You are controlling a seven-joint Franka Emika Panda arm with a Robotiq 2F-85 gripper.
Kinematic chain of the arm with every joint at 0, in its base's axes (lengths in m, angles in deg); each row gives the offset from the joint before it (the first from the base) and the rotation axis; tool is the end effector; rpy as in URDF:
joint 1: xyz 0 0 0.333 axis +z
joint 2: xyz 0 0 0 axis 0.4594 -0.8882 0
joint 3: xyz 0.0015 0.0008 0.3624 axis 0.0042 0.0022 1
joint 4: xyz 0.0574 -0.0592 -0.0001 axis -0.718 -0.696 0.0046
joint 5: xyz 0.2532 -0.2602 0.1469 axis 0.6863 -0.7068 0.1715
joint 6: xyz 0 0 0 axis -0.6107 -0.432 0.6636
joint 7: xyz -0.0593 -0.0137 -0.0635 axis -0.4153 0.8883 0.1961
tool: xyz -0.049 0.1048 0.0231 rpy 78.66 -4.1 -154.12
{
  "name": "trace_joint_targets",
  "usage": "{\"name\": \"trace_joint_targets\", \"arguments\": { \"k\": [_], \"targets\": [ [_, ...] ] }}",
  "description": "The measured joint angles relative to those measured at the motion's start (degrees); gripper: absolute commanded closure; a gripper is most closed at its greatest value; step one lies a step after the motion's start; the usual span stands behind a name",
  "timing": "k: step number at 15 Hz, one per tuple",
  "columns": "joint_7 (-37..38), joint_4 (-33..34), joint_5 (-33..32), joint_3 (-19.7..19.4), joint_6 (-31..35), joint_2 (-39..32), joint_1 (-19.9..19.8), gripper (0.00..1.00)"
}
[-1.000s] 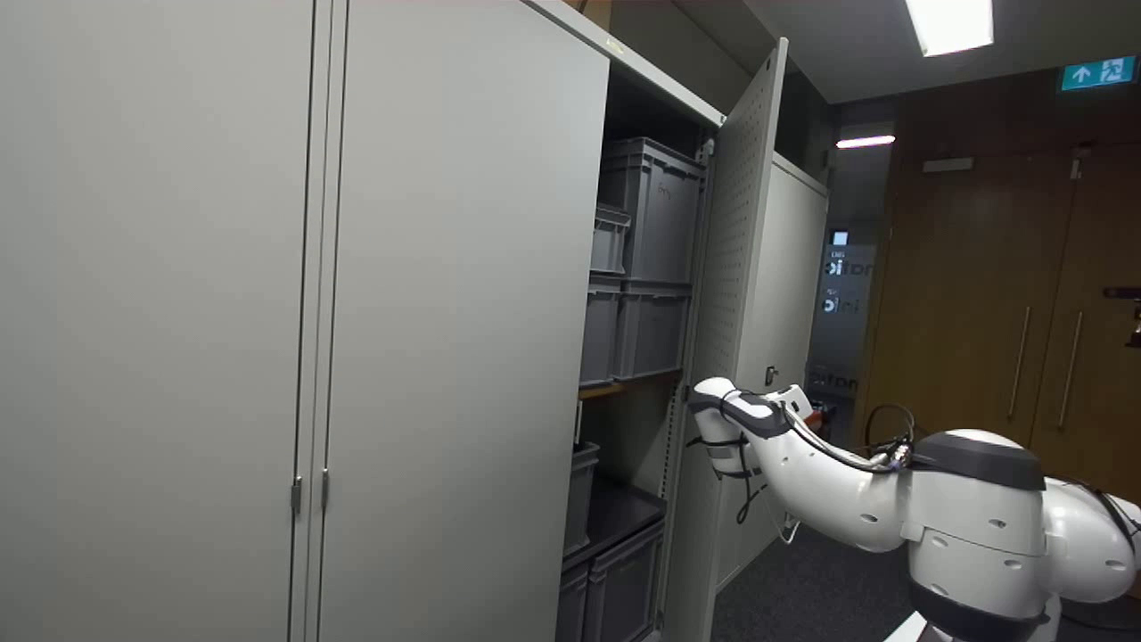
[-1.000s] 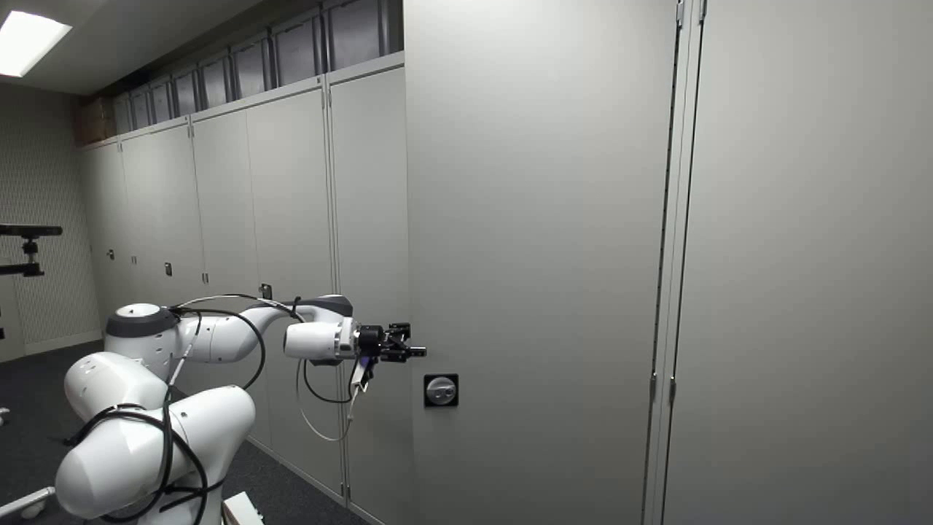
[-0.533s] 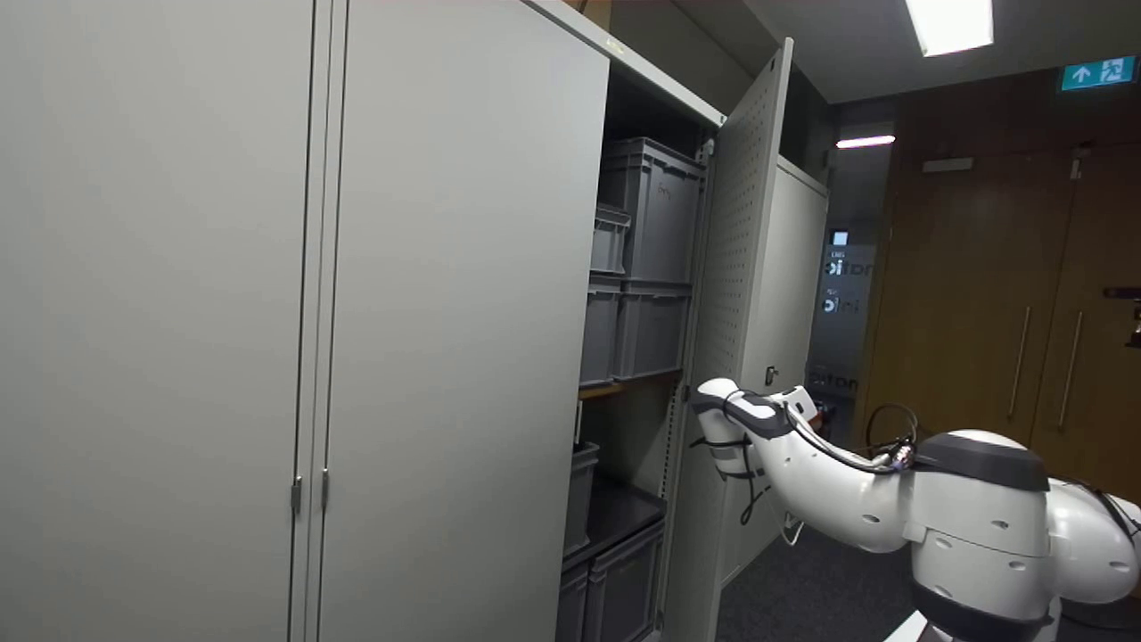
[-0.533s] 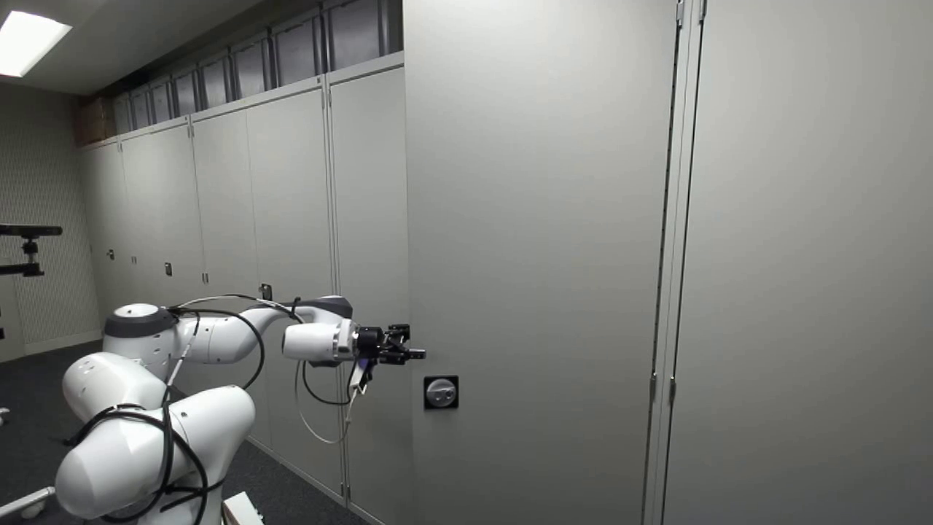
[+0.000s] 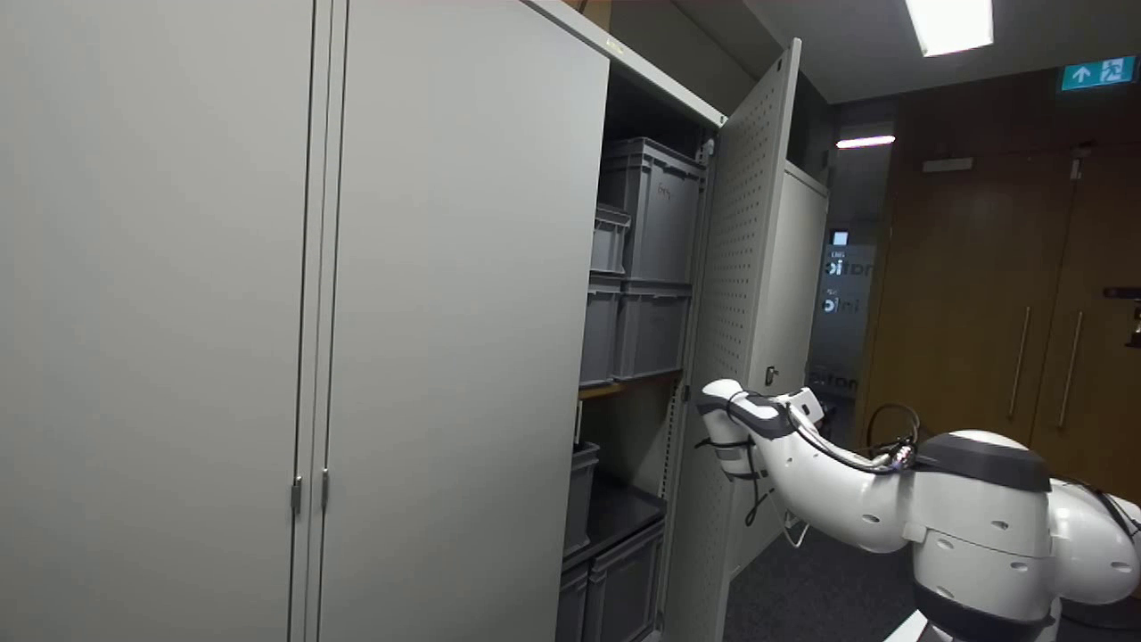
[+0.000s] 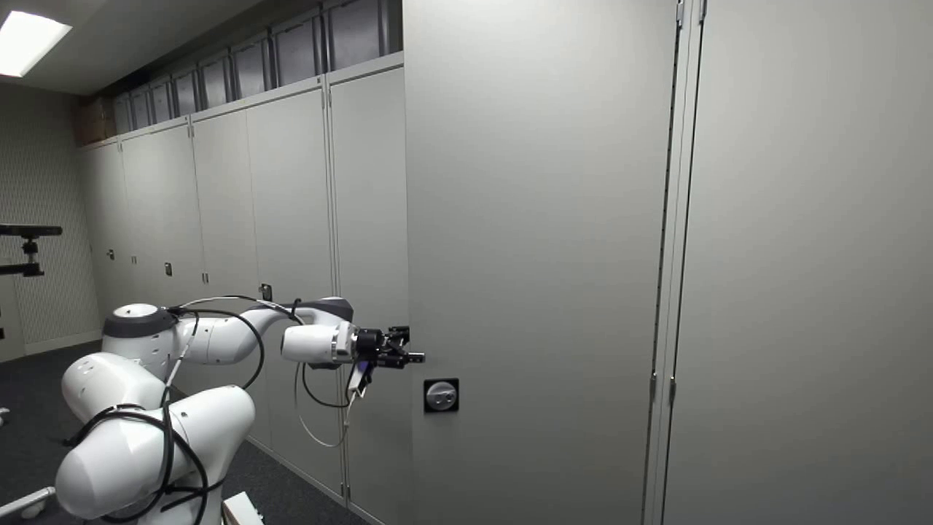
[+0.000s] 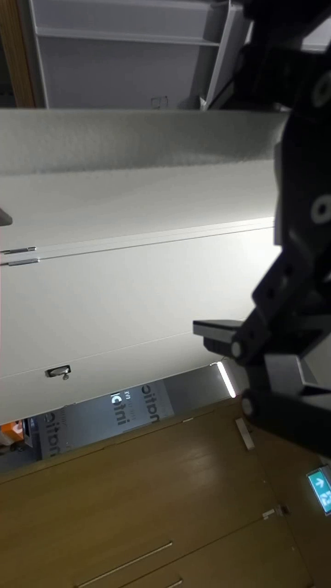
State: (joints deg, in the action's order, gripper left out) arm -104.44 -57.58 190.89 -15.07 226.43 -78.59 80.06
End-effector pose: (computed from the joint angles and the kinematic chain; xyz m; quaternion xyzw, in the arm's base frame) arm 0.3690 0.1086 0.3835 0.6308 -0.3393 0.6654 0.2102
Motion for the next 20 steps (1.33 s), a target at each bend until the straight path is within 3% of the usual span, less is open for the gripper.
{"name": "trace_joint_targets", "arguments": {
  "k": [20],
  "targets": [
    [1.9, -5.9, 0.0, -0.2, 0.0, 0.0, 0.2, 0.0]
  ]
}}
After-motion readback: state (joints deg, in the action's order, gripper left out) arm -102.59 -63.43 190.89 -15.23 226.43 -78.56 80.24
